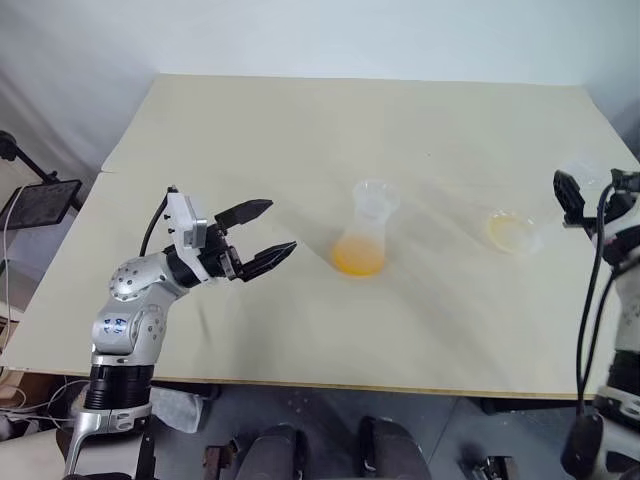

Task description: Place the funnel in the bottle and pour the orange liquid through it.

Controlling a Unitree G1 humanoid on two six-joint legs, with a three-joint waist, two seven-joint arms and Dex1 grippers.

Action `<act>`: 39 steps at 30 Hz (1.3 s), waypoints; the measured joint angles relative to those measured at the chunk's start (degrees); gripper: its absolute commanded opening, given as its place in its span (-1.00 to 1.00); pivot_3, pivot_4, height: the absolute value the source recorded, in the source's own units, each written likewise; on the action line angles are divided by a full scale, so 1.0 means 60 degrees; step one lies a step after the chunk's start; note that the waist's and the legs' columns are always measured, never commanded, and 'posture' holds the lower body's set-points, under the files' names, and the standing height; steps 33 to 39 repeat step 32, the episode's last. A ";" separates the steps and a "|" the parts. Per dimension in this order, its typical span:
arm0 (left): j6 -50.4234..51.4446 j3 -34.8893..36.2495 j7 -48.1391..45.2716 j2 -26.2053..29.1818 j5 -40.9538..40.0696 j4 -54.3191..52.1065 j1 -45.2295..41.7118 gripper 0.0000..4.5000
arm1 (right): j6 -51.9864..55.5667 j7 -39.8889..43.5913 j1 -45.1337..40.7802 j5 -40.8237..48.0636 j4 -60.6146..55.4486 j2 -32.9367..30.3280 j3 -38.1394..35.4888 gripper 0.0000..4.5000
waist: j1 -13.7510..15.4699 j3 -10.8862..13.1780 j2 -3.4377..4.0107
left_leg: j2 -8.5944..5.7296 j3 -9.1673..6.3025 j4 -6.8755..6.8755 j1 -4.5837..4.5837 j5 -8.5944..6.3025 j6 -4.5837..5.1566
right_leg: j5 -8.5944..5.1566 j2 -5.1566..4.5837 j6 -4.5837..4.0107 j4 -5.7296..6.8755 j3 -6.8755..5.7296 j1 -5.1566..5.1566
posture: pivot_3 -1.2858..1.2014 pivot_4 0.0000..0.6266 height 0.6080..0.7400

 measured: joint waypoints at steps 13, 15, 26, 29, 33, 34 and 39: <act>0.0338 -0.0009 -0.0952 0.1135 0.0171 0.0534 0.0080 1.00 | 0.0518 0.3101 0.3911 0.2156 -0.2295 -0.0939 -0.1648 0.99 | 0.0175 0.0001 -0.0002 | 0.0005 0.0009 -0.0008 0.0007 0.0001 0.0003 | 0.0001 0.0002 0.0002 -0.0033 0.0006 0.0012 | 0.03 -0.52 1.00; 0.0404 0.0029 -0.1011 0.1483 0.0225 0.0469 0.0329 1.00 | 0.0227 0.3940 0.4735 0.2467 -0.3037 -0.0850 -0.1618 0.99 | 0.0177 0.0001 -0.0002 | 0.0008 0.0000 -0.0016 0.0012 0.0000 0.0001 | 0.0001 0.0003 0.0002 -0.0035 0.0014 0.0014 | 0.03 -0.52 1.00; -0.0421 0.0105 -0.1089 0.1926 0.0998 0.0177 0.1533 1.00 | -0.2344 0.6910 0.6213 0.2366 -0.4238 -0.0397 -0.0247 0.99 | 0.0204 0.0004 -0.0008 | 0.0005 -0.0006 -0.0018 0.0020 -0.0003 -0.0002 | 0.0001 -0.0022 0.0002 -0.0068 0.0025 0.0029 | 0.03 -0.52 1.00; -0.0671 0.0311 -0.0932 0.1924 0.1091 0.0143 0.1756 1.00 | -0.2808 0.7295 0.6519 0.2123 -0.3907 -0.0492 -0.0211 0.99 | 0.0190 0.0004 -0.0009 | 0.0006 -0.0007 -0.0025 0.0021 -0.0005 -0.0004 | 0.0001 -0.0022 0.0002 -0.0067 0.0021 0.0026 | 0.03 -0.52 1.00; -0.0803 0.0760 -0.0862 0.2016 0.1093 0.0110 0.2311 1.00 | -0.3142 0.7427 0.6898 0.1998 -0.3372 -0.0483 -0.0259 0.99 | 0.0179 0.0004 -0.0010 | 0.0009 -0.0009 -0.0035 0.0024 -0.0005 -0.0005 | 0.0001 -0.0023 0.0001 -0.0066 0.0017 0.0023 | 0.03 -0.52 1.00; -0.0803 0.0760 -0.0862 0.2016 0.1093 0.0110 0.2311 1.00 | -0.3142 0.7427 0.6898 0.1998 -0.3372 -0.0483 -0.0259 0.99 | 0.0179 0.0004 -0.0010 | 0.0009 -0.0009 -0.0035 0.0024 -0.0005 -0.0005 | 0.0001 -0.0023 0.0001 -0.0066 0.0017 0.0023 | 0.03 -0.52 1.00; -0.0803 0.0760 -0.0862 0.2016 0.1093 0.0110 0.2311 1.00 | -0.3142 0.7427 0.6898 0.1998 -0.3372 -0.0483 -0.0259 0.99 | 0.0179 0.0004 -0.0010 | 0.0009 -0.0009 -0.0035 0.0024 -0.0005 -0.0005 | 0.0001 -0.0023 0.0001 -0.0066 0.0017 0.0023 | 0.03 -0.52 1.00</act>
